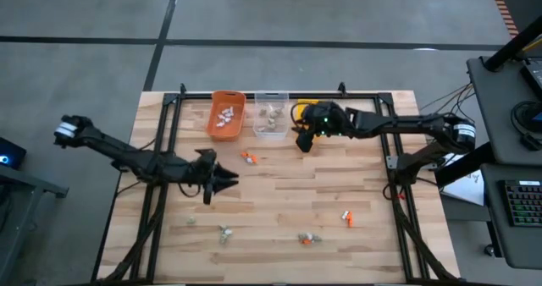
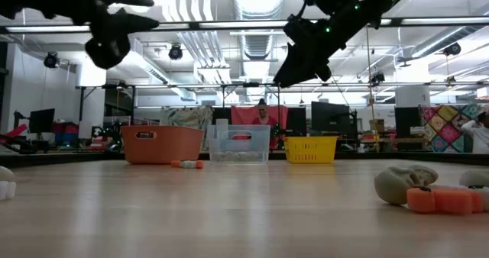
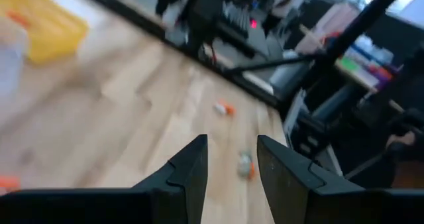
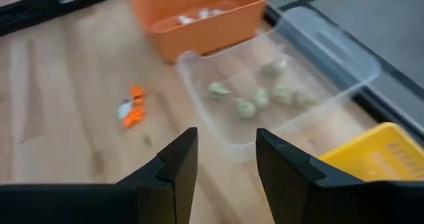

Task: Sort Halloween decoration
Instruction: Put the gray skull toy into the transparent bin

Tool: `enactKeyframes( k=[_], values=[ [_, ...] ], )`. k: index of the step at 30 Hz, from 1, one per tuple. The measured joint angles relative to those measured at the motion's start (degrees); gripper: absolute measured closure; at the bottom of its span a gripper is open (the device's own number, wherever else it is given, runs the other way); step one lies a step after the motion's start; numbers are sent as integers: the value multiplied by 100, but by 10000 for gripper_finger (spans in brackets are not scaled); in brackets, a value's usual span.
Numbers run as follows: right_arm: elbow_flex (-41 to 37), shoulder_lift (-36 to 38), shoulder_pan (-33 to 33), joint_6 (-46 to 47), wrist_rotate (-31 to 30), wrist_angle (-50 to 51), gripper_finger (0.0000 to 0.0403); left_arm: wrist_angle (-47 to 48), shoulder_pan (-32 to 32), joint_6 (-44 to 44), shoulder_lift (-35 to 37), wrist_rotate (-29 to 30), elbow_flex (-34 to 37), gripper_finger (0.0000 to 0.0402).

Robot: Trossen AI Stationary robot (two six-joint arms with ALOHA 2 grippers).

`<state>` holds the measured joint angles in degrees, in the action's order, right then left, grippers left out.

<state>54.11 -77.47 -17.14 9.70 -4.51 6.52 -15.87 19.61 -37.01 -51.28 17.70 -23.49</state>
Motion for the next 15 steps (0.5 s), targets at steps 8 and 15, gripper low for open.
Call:
enactKeyframes(
  k=[8, 15],
  values=[
    [0, -97, 530, 37, -2, -4, 273, 3165, 1011, -2005, -1118, -282, -1234, 288],
    [0, -173, 782, 37, -4, -113, 272, 6884, 1885, -2606, -2541, -1026, -2902, 288]
  ],
)
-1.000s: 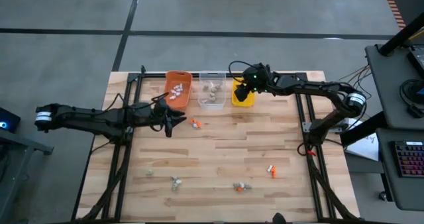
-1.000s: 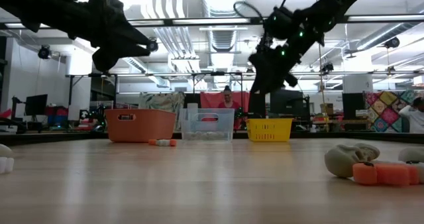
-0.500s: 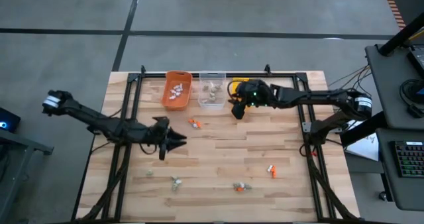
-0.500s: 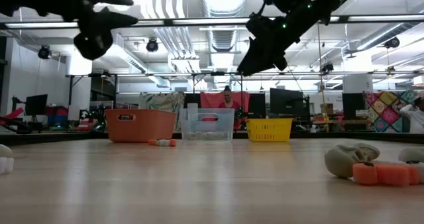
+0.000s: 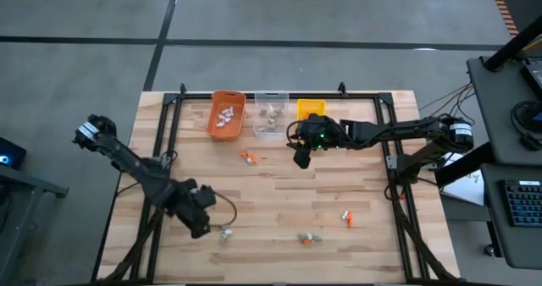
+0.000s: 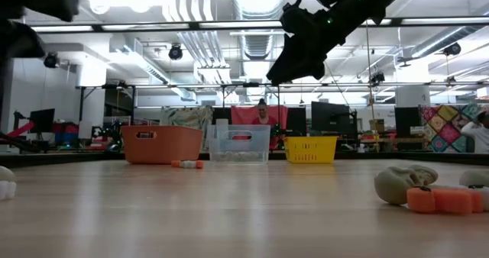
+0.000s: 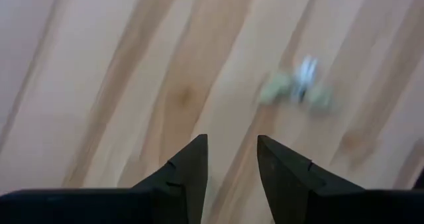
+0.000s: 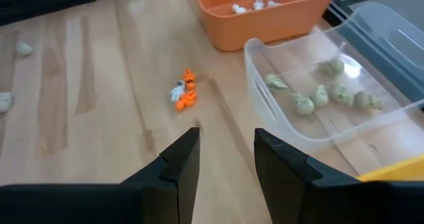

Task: Sort Halloween decoration
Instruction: Put the gray skull toy into the transparent bin

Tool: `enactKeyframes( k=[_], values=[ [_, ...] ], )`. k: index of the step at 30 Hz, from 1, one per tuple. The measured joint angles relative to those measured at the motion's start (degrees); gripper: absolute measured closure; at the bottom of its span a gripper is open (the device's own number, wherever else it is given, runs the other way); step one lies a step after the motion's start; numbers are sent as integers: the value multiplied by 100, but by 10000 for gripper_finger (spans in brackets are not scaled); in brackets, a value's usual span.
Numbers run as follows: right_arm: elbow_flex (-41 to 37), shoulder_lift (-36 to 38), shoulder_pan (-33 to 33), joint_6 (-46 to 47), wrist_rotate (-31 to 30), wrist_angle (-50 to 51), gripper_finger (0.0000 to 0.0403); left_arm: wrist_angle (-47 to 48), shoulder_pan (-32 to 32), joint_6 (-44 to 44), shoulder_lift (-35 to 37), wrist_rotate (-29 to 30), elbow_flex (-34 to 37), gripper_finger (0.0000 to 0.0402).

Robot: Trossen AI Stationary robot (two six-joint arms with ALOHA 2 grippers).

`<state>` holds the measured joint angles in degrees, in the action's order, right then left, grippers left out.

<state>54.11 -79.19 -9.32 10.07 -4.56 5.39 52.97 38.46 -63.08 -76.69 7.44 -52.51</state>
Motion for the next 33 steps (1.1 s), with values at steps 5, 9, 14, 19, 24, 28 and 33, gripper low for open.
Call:
enactKeyframes(
  k=[5, 9, 14, 19, 24, 28, 33],
  values=[
    [0, -7, 98, -7, -1, -36, 276, 552, 550, 62, -570, -194, -337, 288],
    [0, -7, 124, -11, 0, -31, 273, 544, 1018, -5, -693, -178, -322, 288],
    [0, -7, 146, 0, -9, -20, 276, 537, 1581, -489, -609, 117, -216, 288],
    [0, -7, 201, 0, 0, -27, 280, 531, 1841, -1411, -574, 205, 103, 288],
    [0, -7, 198, 0, -2, -33, 280, 298, 1849, -1641, -574, 207, 423, 288],
    [0, -7, 198, 0, 0, -33, 280, -120, 1851, -1724, -574, 206, 699, 282],
    [0, -7, 198, 1, 0, -31, 280, -648, 1851, -1859, -574, 205, 1018, 260]
  ],
)
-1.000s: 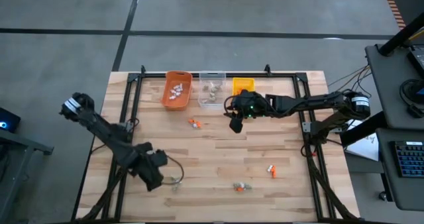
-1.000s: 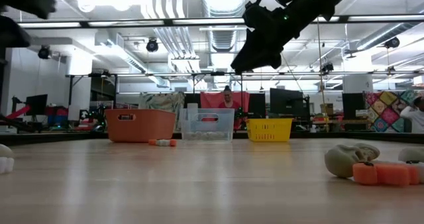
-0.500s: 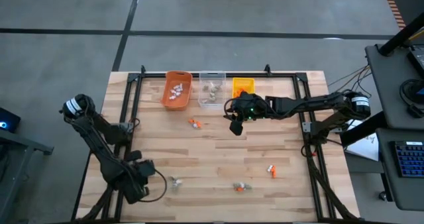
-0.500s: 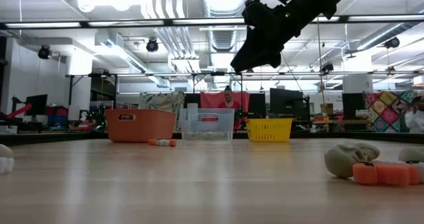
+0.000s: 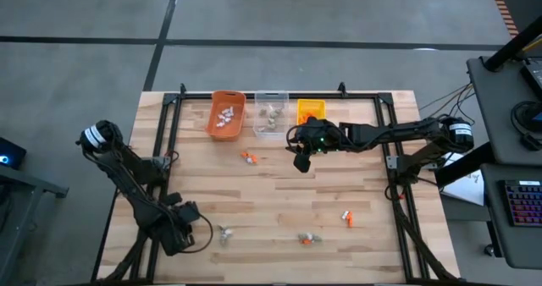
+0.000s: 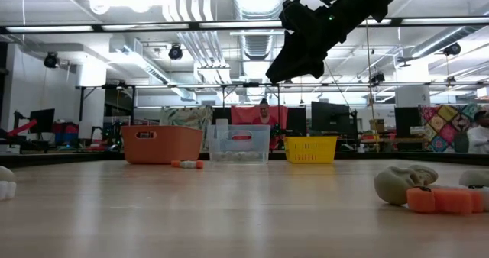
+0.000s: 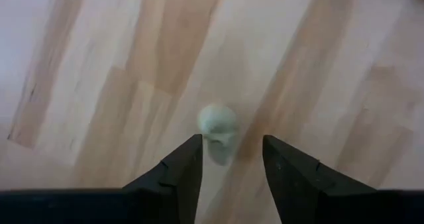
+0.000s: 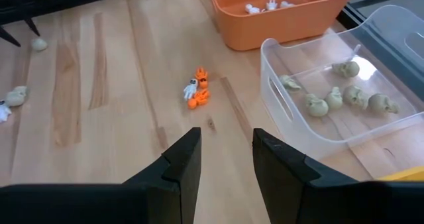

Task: Sort Halloween decoration
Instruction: Put the gray skull toy into the transparent bin

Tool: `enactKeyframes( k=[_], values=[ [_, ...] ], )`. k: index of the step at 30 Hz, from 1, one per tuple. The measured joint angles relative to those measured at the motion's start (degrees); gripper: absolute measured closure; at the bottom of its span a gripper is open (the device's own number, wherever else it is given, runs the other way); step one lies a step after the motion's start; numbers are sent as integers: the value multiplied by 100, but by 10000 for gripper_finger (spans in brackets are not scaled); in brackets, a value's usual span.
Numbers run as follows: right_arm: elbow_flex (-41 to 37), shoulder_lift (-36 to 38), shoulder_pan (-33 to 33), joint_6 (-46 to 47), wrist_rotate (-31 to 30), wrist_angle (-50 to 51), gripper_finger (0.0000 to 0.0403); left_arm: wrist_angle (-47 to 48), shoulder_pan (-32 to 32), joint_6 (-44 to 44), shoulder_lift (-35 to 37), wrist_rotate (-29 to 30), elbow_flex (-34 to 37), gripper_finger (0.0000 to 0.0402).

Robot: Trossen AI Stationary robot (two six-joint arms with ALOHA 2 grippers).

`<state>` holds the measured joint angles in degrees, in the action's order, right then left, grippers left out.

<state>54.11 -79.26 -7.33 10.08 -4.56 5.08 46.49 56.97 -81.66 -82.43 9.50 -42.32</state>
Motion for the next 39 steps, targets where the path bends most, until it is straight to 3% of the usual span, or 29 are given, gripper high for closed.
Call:
enactKeyframes(
  k=[7, 18, 33, 39],
  values=[
    [0, 0, 0, 58, 1, 0, 280, -243, 0, -261, 0, 2, 356, 241],
    [0, 0, 0, 56, 0, -11, 280, -674, 2, -350, 28, 33, 620, 254],
    [0, 0, 0, 21, 0, -92, 280, -522, 0, -302, 4, 50, 516, 385],
    [-40, 0, 1, -38, 0, -116, 280, -88, -2, -314, -13, 274, 274, 394]
  ],
)
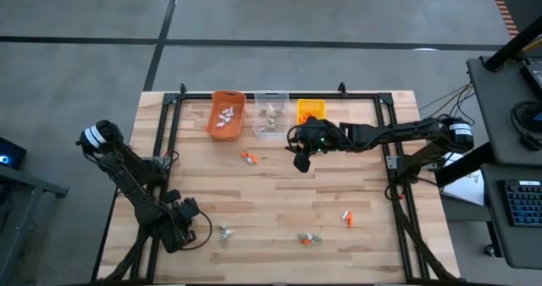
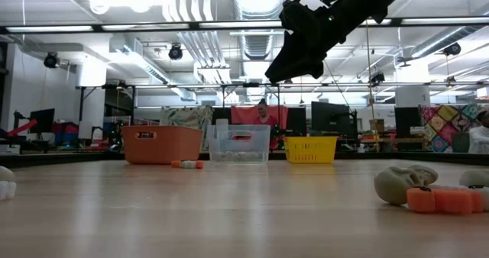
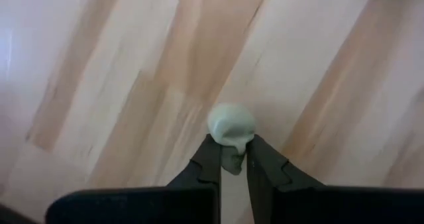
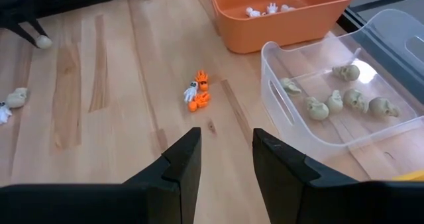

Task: Sort Halloween decoration
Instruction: Put the gray skull toy into the transparent bin

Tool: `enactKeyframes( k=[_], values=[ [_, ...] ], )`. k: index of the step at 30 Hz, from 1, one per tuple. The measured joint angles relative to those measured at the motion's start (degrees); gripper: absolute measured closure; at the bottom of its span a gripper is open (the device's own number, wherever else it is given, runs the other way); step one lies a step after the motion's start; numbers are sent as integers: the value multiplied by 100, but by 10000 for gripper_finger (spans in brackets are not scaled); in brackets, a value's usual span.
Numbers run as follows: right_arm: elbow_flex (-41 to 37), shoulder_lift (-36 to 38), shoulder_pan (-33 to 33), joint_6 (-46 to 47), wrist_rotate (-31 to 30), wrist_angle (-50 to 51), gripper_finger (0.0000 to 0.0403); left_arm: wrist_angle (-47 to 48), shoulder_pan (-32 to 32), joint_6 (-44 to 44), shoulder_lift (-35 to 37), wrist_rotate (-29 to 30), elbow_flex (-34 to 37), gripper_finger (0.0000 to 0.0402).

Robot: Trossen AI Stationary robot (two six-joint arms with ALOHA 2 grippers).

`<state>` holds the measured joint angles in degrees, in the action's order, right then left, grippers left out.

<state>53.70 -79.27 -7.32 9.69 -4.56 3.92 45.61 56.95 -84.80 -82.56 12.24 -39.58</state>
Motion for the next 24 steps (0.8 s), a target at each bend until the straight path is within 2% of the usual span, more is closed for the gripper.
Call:
enactKeyframes(
  k=[7, 14, 19, 24],
  values=[
    [-49, -2, 60, -24, 0, -64, 280, 46, 0, 143, 354, 1341, -246, 393],
    [-54, -2, 157, -250, 10, -492, 280, -160, -4, 713, 1193, 3315, -272, 393],
    [-60, -41, 329, -683, 51, -991, 280, -656, -7, 1739, 1664, 4719, -265, 393],
    [-65, -436, 560, -1205, 421, -2248, 280, -1567, -41, 3413, 1848, 5866, -265, 393]
  ],
)
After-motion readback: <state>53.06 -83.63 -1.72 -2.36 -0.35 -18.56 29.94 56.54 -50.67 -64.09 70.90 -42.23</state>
